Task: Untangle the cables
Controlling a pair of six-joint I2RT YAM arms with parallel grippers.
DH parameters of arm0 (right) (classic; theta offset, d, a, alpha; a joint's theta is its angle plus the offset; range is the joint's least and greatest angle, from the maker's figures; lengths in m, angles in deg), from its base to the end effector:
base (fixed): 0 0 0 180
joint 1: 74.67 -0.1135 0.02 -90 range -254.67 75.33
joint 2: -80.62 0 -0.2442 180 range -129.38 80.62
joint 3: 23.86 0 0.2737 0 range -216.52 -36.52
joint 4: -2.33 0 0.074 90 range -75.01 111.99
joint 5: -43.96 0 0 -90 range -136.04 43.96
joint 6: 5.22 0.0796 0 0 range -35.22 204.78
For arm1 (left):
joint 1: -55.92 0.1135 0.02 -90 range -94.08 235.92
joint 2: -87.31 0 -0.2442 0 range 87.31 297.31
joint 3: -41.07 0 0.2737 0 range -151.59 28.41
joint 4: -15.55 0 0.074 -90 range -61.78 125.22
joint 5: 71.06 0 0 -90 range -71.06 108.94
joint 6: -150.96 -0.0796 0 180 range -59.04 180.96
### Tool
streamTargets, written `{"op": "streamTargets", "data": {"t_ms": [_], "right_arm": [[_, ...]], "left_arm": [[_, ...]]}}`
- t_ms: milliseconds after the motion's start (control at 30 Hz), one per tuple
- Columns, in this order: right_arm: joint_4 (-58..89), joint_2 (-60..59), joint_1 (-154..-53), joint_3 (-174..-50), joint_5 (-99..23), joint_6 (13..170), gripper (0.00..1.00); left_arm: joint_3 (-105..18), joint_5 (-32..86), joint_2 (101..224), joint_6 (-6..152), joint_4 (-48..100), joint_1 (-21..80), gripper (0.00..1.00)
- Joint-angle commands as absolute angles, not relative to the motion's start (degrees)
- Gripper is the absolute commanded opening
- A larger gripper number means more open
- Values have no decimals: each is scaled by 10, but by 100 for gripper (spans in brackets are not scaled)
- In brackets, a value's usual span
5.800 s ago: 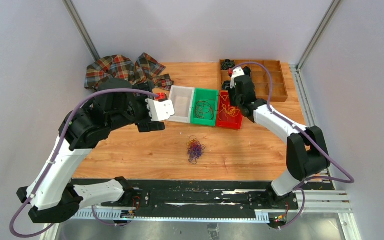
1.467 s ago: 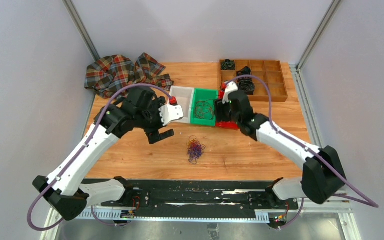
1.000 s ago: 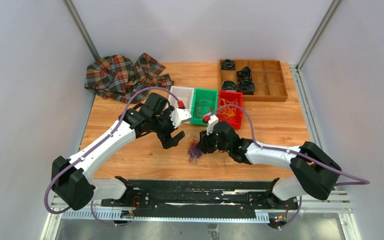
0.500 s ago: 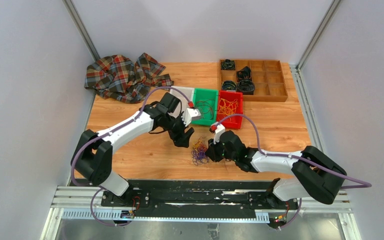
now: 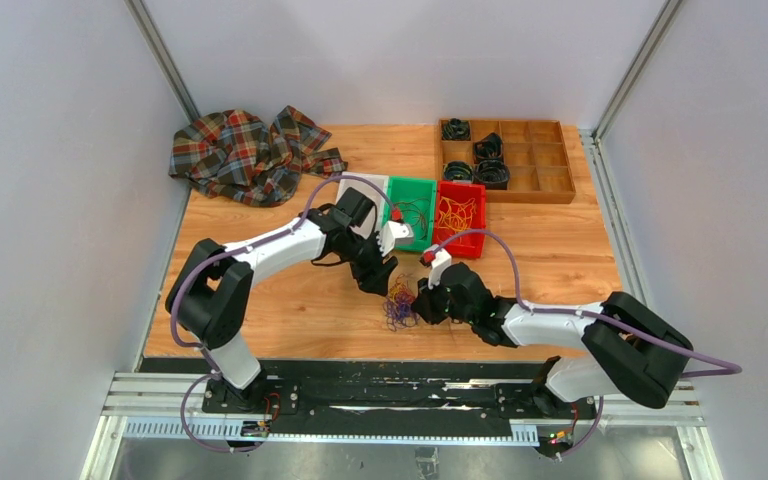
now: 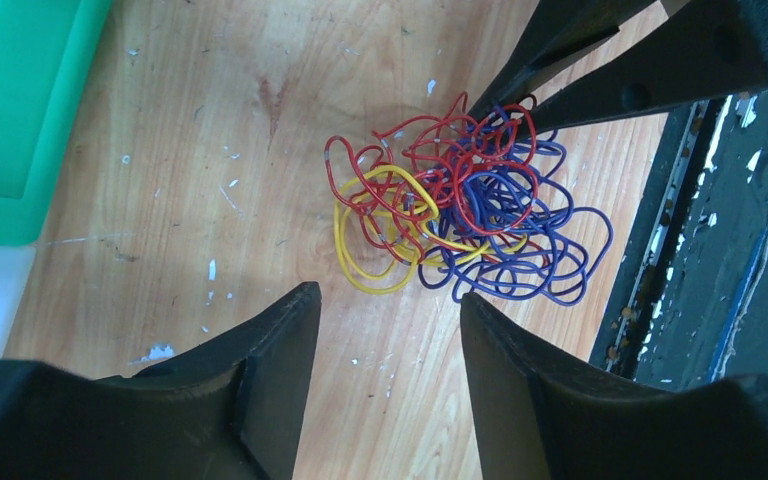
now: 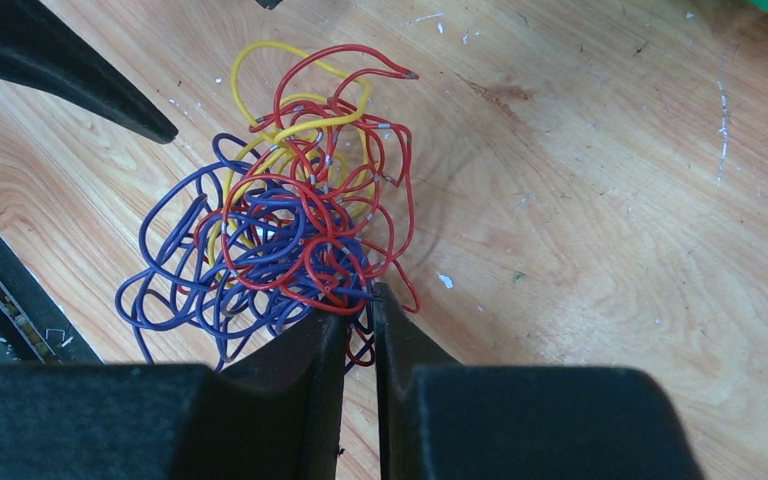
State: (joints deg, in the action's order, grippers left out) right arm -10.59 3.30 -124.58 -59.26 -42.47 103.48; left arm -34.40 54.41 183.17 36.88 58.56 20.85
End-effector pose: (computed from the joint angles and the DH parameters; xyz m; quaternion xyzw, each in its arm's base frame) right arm 0.1921 0.2360 0.0945 -0.2469 0.8252 0.3081 0.4039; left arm 0.2711 -0.2467 0.1369 0.5184 0.7716 -0.3161 0.1897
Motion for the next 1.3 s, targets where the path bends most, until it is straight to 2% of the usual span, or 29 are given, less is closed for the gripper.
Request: {"op": "streamTargets", "data": {"t_ms": [0, 300, 467, 633, 933, 1267], "right_arm": [[-127, 45, -1253, -576, -433, 1028, 14], [-140, 44, -1253, -574, -419, 1030, 11], [-142, 53, -1252, -570, -416, 1031, 9], [-133, 68, -1253, -571, -422, 1028, 9], [-75, 89, -1252, -578, -473, 1026, 2], [62, 107, -1251, -625, -592, 1037, 1]], "left_arm": [[-361, 575, 1850, 336, 578, 205, 57], [-367, 574, 1880, 329, 555, 201, 36], [-362, 571, 1871, 319, 555, 201, 2], [-367, 545, 1825, 301, 600, 202, 1], [-417, 462, 1657, 267, 757, 213, 1], [-505, 399, 1561, 271, 869, 213, 1]]}}
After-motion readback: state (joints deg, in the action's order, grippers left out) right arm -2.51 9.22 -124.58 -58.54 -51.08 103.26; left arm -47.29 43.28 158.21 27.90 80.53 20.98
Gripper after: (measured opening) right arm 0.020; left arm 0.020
